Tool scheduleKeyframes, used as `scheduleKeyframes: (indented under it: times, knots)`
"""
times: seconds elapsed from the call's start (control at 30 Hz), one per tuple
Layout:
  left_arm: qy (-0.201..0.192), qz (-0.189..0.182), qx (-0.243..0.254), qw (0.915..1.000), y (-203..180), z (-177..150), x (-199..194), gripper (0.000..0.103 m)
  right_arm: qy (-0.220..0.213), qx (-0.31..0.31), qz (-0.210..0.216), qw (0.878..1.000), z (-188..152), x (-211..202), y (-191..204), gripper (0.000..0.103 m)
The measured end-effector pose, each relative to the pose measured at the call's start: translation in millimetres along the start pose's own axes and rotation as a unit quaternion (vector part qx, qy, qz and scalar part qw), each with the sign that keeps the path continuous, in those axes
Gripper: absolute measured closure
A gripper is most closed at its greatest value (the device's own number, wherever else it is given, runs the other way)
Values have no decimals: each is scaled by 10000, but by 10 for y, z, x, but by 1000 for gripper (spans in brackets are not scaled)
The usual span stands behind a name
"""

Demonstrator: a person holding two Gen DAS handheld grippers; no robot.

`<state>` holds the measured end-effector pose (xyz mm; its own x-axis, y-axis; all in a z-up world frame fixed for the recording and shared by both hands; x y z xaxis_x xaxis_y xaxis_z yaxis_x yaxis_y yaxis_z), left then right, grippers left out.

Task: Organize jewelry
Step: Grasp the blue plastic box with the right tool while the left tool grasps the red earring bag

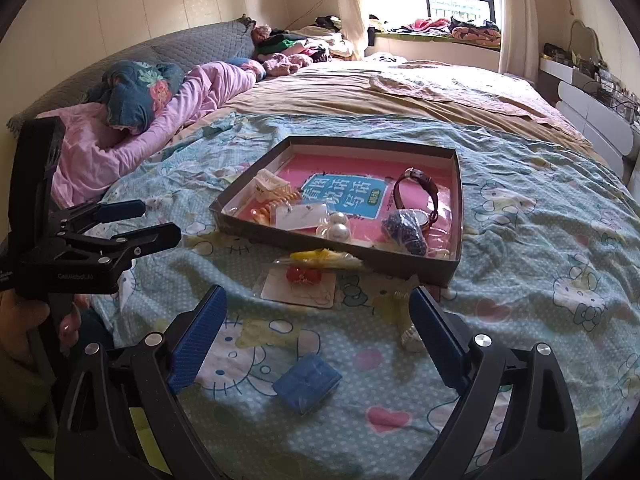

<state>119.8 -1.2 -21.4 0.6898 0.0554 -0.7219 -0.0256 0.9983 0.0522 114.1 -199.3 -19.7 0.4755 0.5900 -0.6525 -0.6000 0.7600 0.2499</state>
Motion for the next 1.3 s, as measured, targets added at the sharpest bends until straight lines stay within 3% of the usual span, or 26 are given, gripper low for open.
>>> scheduleKeyframes:
  times: [0.57, 1.3]
  knots:
    - [629, -164, 50, 9979, -60, -257, 374, 9, 655, -229, 191, 9974, -465, 375, 63, 12]
    - [971, -478, 289, 9937, -416, -338, 598, 9, 983, -814, 298, 9914, -572, 689, 12, 11]
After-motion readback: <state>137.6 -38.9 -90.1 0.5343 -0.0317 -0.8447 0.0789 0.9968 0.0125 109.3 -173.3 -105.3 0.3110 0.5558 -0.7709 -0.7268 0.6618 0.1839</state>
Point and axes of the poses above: each gripper's, at about its wrist camera, not at the fingertips, and x roughly the way its jaws point, y to its left, z to its top, the point moved 4 cm from there along x, roughly the way its jaws point, and after that the axes turned 9 degrees about z, right-handed, at the moved point
